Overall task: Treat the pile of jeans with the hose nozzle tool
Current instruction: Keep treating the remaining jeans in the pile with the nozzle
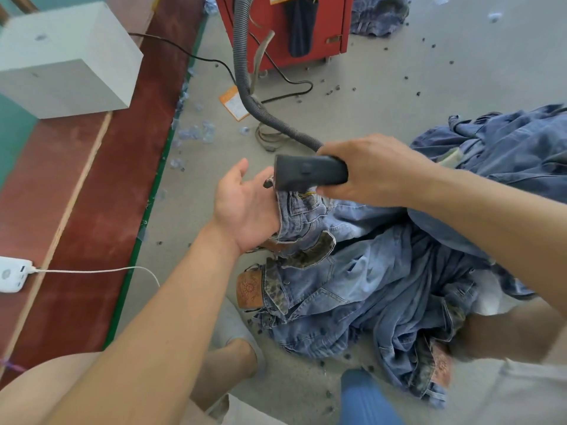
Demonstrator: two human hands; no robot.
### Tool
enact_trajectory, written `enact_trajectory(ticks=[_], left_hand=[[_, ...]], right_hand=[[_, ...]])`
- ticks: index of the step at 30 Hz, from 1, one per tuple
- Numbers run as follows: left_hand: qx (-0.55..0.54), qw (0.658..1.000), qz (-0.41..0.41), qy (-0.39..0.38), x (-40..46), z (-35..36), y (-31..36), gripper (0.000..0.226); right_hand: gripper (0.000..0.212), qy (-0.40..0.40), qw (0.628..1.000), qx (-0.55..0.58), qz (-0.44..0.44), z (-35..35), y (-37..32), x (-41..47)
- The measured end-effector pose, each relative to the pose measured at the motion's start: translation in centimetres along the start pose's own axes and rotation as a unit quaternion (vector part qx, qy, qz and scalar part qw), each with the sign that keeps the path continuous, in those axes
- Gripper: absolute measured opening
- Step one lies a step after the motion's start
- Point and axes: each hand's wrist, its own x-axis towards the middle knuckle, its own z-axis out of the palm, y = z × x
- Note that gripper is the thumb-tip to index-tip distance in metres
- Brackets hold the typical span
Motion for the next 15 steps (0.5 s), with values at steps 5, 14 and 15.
enact_trajectory(ticks=[5,14,15], left_hand=[[-0.026,0.999,0.028,0.015,0.2,-0.5,0.0,0.081],[0.075,0.99,0.02,0.114,0.4,0.0,0.6,0.05],[0.118,0.978,0.026,0.168,0.8,-0.4,0.4,0.039]], right_hand=[[0.019,-0.086,0.996,-0.006,0.038,-1.9,0.8,0.0],[0.028,0.035,0.998,0.019,0.044,-1.7,1.0,0.5],[0.029,0.028,0.998,0.02,0.044,-2.1,1.4,0.3]])
